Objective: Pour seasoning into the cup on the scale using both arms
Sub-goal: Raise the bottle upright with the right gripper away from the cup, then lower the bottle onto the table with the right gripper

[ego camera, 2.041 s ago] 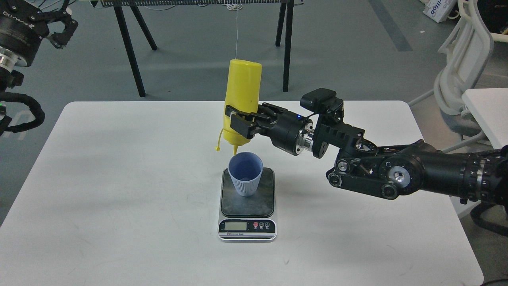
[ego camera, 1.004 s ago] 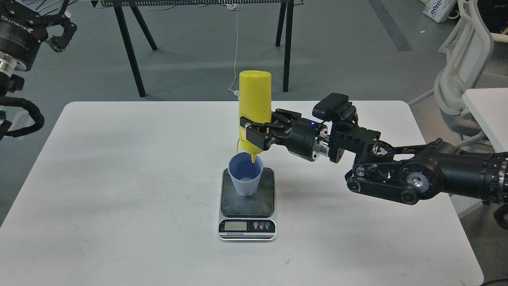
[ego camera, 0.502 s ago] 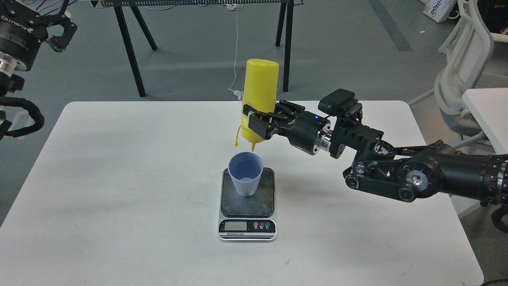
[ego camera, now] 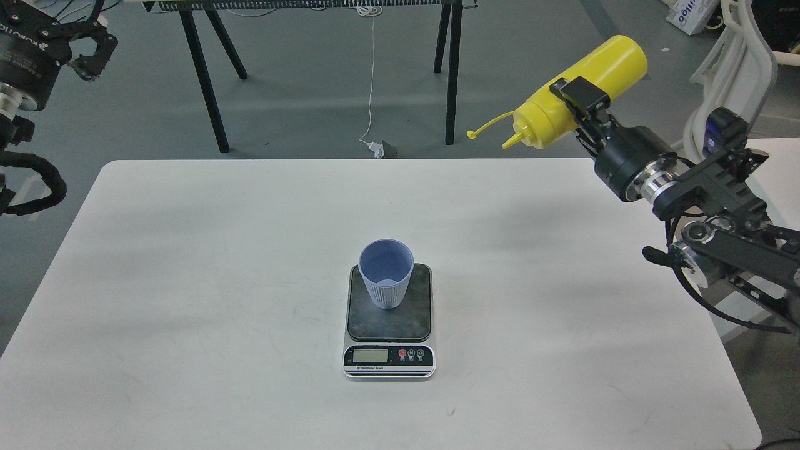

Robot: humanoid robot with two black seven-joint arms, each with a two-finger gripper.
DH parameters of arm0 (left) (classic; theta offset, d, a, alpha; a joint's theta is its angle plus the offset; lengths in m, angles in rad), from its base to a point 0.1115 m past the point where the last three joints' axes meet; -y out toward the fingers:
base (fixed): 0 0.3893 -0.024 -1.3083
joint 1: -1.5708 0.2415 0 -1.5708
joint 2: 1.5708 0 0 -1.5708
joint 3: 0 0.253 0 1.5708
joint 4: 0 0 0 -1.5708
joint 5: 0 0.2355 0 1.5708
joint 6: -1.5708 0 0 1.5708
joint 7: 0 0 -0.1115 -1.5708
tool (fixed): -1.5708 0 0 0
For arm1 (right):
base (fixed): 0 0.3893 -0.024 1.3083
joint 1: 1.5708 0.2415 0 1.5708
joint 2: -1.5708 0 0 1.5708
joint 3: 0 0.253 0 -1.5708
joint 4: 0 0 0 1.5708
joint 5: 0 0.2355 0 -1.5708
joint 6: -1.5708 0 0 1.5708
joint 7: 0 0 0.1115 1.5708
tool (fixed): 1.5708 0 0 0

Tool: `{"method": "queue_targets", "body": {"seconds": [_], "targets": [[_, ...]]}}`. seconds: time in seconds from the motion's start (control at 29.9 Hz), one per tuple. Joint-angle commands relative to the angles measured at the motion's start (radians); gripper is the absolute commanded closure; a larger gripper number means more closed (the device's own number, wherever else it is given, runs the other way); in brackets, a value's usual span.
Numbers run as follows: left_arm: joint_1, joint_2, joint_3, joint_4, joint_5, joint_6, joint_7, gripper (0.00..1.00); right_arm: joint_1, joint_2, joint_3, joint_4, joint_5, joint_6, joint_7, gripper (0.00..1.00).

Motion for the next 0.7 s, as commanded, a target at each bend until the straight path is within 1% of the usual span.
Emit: {"method": "queue_targets", "body": {"seconds": [0.0, 0.07, 0.17, 0.3, 0.44, 0.47, 0.57, 0.67], "targets": [[0.0, -0.001, 0.0, 0.0, 0.001, -0.003, 0.0, 0.0, -0.084, -0.045, 0.086, 0.039, 0.241, 0.036, 0.01, 0.58], [0.001, 0.0, 0.0, -0.001, -0.001, -0.007, 0.002, 0.0, -0.145, -0.079, 0.143, 0.054, 0.363, 0.12, 0.03, 0.58], [0.001, 0.005, 0.0, 0.0, -0.002, -0.007, 0.002, 0.0, -0.237, -0.084, 0.22, 0.048, 0.526, 0.238, 0.05, 0.58], [0.001, 0.009, 0.0, 0.0, -0.002, -0.007, 0.005, 0.0, -0.349, -0.079, 0.317, 0.044, 0.816, 0.385, 0.046, 0.58], [0.001, 0.009, 0.0, 0.0, -0.004, -0.007, 0.005, 0.0, -0.418, -0.075, 0.335, 0.027, 1.109, 0.548, 0.05, 0.57], [0.003, 0.009, 0.0, 0.0, -0.004, -0.007, 0.005, 0.0, -0.435, -0.073, 0.334, 0.013, 1.149, 0.597, 0.052, 0.57], [0.003, 0.009, 0.002, 0.0, -0.004, -0.007, 0.005, 0.0, -0.531, -0.024, 0.334, -0.053, 1.237, 0.842, 0.066, 0.57], [0.001, 0.009, 0.002, 0.0, -0.004, -0.007, 0.005, 0.0, -0.619, 0.069, 0.335, -0.119, 1.266, 0.851, 0.067, 0.57]]}}
